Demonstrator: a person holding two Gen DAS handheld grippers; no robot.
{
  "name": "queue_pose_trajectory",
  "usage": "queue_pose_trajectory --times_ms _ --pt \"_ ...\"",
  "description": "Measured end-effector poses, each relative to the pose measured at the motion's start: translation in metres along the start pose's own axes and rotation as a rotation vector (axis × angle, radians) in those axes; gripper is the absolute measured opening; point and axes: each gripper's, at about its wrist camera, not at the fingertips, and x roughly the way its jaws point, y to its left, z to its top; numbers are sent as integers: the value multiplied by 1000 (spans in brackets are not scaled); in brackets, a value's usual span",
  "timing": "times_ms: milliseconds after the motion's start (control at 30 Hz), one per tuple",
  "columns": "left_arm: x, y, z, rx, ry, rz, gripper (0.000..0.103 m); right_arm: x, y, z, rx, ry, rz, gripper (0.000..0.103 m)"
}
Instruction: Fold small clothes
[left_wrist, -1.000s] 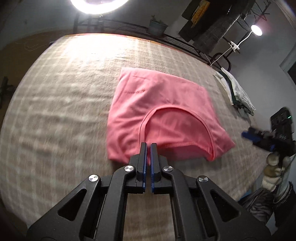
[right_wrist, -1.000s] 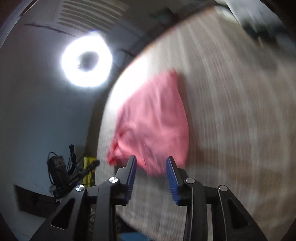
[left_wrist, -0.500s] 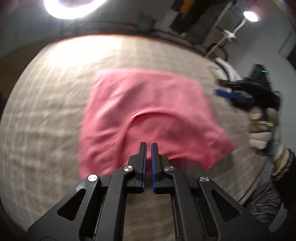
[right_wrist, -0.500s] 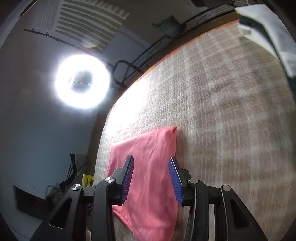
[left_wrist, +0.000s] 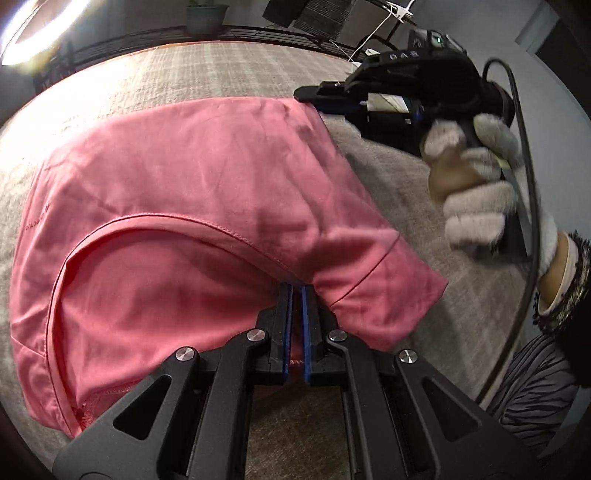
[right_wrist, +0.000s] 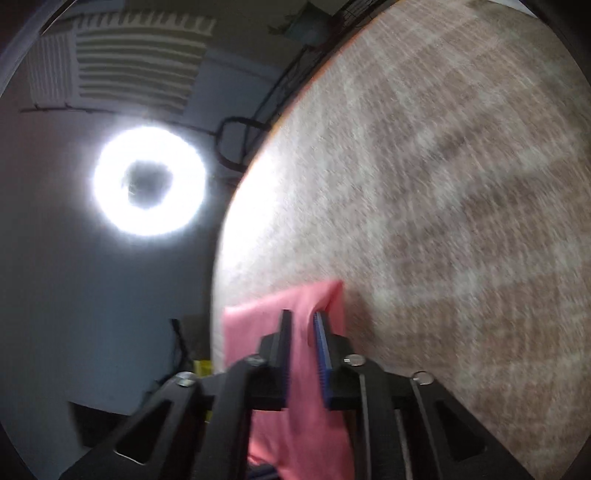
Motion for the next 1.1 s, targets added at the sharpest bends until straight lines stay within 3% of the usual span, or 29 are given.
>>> queue_pose_trajectory --times_ms 167,300,367,400,467,500,533,700,800,900,1100 --pt "-7 2 -7 -14 1 -11 1 -5 20 4 -75 -60 -126 0" --pt "-32 12 -9 -34 -33 -49 1 -7 42 -2 -203 -92 -352 3" --pt "-50 19 -7 -35 -82 -36 3 -13 48 0 -218 -85 -343 24" --pt "-59 26 -5 -42 -113 -23 6 -16 52 -1 -227 -86 -327 44" --pt "-75 45 -5 -72 -154 6 23 -33 59 -10 -282 -104 -363 45" --pt "-83 57 -5 -100 -176 24 36 -36 63 -14 -309 -96 -376 44" --pt "-91 71 -5 -138 -198 39 41 -41 62 -16 -310 -88 -373 44" --pt "-104 140 -4 -314 -204 83 41 -46 50 -37 -264 -12 -329 45" --pt "-95 177 -7 -425 -162 23 50 -54 39 -54 -235 14 -297 50" --pt "-85 204 -17 -546 -130 -18 50 -57 27 -62 -191 14 -245 54" --pt "-64 218 -26 -638 -70 -143 50 -40 10 -67 -126 47 -169 44"
